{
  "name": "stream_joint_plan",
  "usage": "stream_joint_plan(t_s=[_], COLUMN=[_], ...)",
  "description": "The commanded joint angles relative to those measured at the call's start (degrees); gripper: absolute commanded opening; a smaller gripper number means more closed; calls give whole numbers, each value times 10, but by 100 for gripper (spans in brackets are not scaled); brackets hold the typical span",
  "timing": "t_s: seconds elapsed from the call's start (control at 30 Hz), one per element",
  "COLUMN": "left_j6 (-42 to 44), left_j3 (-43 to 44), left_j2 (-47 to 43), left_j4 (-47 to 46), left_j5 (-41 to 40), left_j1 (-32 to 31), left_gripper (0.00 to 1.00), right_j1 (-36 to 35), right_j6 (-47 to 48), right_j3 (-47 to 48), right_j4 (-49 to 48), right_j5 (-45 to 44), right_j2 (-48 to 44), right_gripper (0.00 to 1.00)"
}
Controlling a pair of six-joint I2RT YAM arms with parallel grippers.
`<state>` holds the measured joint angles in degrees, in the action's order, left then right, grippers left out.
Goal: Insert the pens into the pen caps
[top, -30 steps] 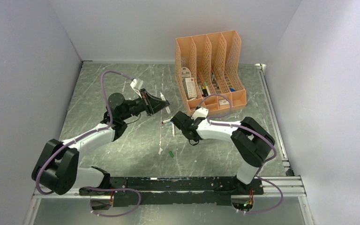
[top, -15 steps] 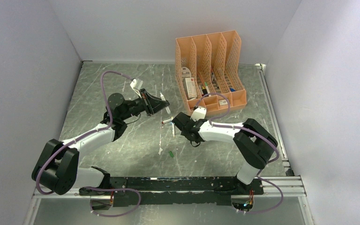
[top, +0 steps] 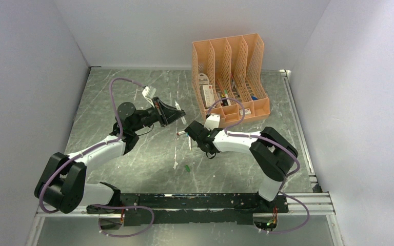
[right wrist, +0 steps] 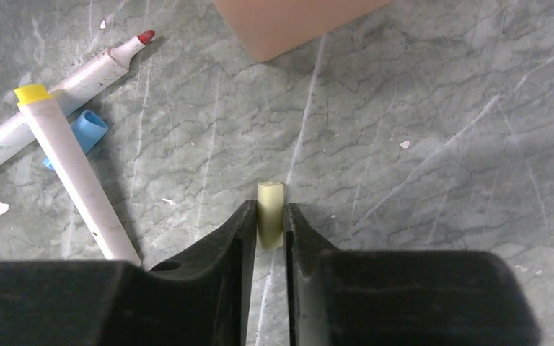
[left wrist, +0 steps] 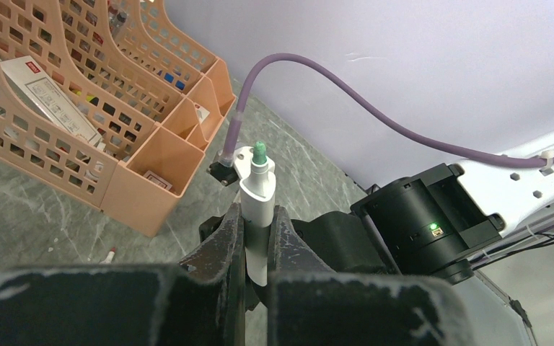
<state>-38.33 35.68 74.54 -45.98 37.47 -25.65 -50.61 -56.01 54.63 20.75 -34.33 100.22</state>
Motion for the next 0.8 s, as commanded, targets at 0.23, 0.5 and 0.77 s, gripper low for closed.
stream_joint_plan(t_s=[0.23, 0.5, 0.77], left_j6=[-4, -30, -118], left_j3=[-12, -6, -47], left_j2=[-24, -3, 66], left_j4=[-12, -56, -236], left_j5=[15, 32, 45], left_j1=[19, -22, -84], left_gripper=[7, 7, 7], right_j1=[4, 50, 129], right_j6=[7, 111, 175], right_j3=[-42, -185, -169], right_j4=[22, -225, -320], right_j5=[-11, 118, 308], right_j2=[-33, -318, -436], right_gripper=[0, 0, 0])
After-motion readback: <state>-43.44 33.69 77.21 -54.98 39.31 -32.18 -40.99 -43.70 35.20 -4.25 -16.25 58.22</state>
